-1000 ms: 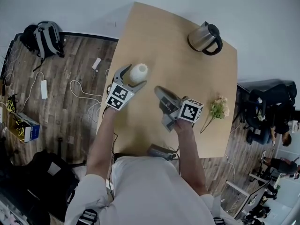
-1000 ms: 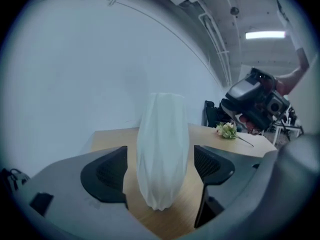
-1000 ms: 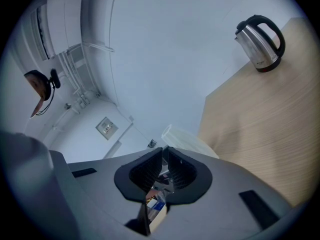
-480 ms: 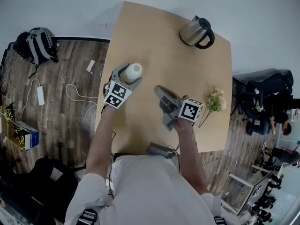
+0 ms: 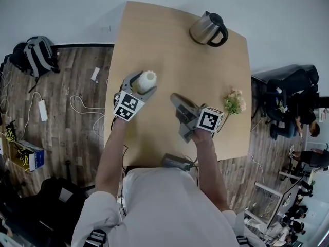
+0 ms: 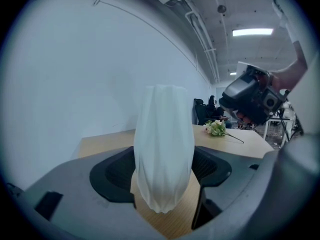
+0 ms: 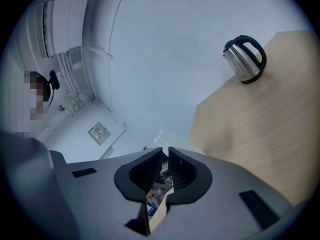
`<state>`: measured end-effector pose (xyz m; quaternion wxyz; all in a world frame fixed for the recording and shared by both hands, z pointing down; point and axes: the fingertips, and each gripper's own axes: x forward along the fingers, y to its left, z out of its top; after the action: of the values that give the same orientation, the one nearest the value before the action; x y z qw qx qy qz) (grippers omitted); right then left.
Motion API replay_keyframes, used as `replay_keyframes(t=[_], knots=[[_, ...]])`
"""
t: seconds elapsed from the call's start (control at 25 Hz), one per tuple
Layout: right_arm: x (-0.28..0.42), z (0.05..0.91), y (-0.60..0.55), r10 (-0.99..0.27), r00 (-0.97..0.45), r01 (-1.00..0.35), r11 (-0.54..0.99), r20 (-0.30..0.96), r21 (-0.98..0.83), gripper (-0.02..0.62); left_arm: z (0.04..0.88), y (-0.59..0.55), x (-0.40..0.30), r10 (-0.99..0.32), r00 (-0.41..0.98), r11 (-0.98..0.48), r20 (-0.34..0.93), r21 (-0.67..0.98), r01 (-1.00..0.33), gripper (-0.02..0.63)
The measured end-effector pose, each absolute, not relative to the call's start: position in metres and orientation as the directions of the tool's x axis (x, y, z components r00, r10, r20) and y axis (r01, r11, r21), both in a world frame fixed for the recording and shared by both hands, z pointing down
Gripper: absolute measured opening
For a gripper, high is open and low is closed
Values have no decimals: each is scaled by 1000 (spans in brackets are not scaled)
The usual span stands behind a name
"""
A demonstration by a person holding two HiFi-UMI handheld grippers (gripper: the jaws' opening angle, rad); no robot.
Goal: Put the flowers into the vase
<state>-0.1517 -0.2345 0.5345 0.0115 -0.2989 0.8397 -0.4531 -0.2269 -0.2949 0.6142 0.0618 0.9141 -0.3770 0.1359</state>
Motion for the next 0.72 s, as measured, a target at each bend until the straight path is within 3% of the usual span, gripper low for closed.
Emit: replay_keyframes(t=[0.72], knots=[[-80,513,-206,-626,-756,-516,392,190,-761,25,560,-243,-129,-541,818,-830,196,33,-557,347]])
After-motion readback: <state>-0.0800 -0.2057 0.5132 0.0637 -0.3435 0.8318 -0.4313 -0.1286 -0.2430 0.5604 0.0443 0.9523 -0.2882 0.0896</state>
